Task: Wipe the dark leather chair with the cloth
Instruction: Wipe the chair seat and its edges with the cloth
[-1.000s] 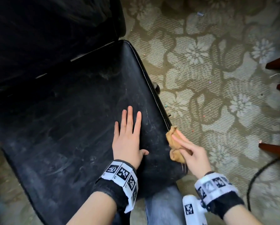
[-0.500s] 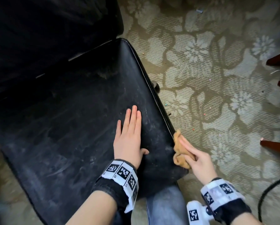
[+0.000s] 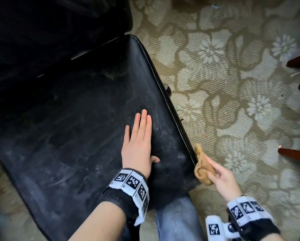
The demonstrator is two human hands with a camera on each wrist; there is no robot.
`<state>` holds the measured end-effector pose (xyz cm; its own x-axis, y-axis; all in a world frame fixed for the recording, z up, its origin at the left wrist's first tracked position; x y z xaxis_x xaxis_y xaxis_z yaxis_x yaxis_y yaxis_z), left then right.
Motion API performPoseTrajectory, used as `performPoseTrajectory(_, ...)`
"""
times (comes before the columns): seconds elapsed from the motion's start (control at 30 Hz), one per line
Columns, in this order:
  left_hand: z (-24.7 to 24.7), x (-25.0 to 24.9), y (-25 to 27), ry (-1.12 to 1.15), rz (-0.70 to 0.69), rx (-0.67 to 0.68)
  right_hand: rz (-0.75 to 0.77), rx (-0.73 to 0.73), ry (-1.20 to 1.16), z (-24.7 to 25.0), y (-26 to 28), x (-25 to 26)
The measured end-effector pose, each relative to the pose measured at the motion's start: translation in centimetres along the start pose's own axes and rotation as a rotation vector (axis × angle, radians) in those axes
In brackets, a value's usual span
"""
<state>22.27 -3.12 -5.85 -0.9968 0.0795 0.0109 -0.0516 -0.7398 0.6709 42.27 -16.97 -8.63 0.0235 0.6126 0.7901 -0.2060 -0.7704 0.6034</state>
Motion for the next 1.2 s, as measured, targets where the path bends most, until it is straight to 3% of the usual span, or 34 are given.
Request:
performPoseTrajectory(0.07, 0.0, 0.1, 0.0, 0.000, 0.000, 0.000, -0.018, 0.003, -0.061, 0.4, 0.0, 0.2)
performPoseTrajectory(0.17, -0.2, 0.2, -0.1, 0.010, -0.008, -0.010, 0.079, 0.200, 0.081, -1.0, 1.2, 0.7)
performPoseTrajectory(0.27, -0.3, 0.1, 0.0, 0.018, -0.007, -0.004, 0.085, 0.152, 0.142, -1.1, 1.4, 0.1)
performPoseTrajectory(0.5, -0.2, 0.4, -0.1, 0.037, -0.034, -0.019, -0.157, 0.049, 0.002, 1.6, -2.5, 0.4)
performPoseTrajectory(0.63, 0.5, 1.6, -0.2, 0.159, -0.078, -0.061, 0.101, 0.125, -0.039, -2.5, -7.4, 6.9)
performPoseTrajectory(0.7, 1.0, 2.4, -0.7, 0.240, 0.011, -0.119, 0.319, 0.209, 0.230, -5.6, -9.5, 10.1)
performPoseTrajectory(0.77, 1.2, 3.3, -1.3, 0.279, 0.114, -0.143, 0.477, 0.179, 0.481, -8.3, -10.5, 10.9)
performPoseTrajectory(0.93, 0.9, 4.0, -2.0, 0.264, 0.130, -0.100, 0.498, -0.109, 0.519, -9.0, -11.5, 10.4)
performPoseTrajectory(1.03, 0.9, 4.1, -2.0, 0.265, 0.122, -0.106, 0.440, -0.187, 0.334, -9.0, -13.1, 12.1)
performPoseTrajectory(1.1, 0.9, 4.2, -2.0, 0.273, 0.124, -0.110, 0.554, -0.081, 0.402, -10.8, -13.2, 13.4)
performPoseTrajectory(1.2, 1.0, 4.4, -1.9, 0.270, 0.111, -0.106, 0.816, 0.222, 0.878, -13.6, -12.9, 13.0)
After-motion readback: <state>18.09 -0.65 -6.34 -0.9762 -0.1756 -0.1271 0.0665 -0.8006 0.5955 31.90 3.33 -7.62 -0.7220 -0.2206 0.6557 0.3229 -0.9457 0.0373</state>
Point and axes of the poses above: each hand's wrist, its own y-axis away from the middle knuckle, its own z-axis out of the back of the hand, x = y × z, the point moved 1 cm from there along -y, towards the middle knuckle, and after that the axes turned 15 degrees about z, right-handed, at the moved point
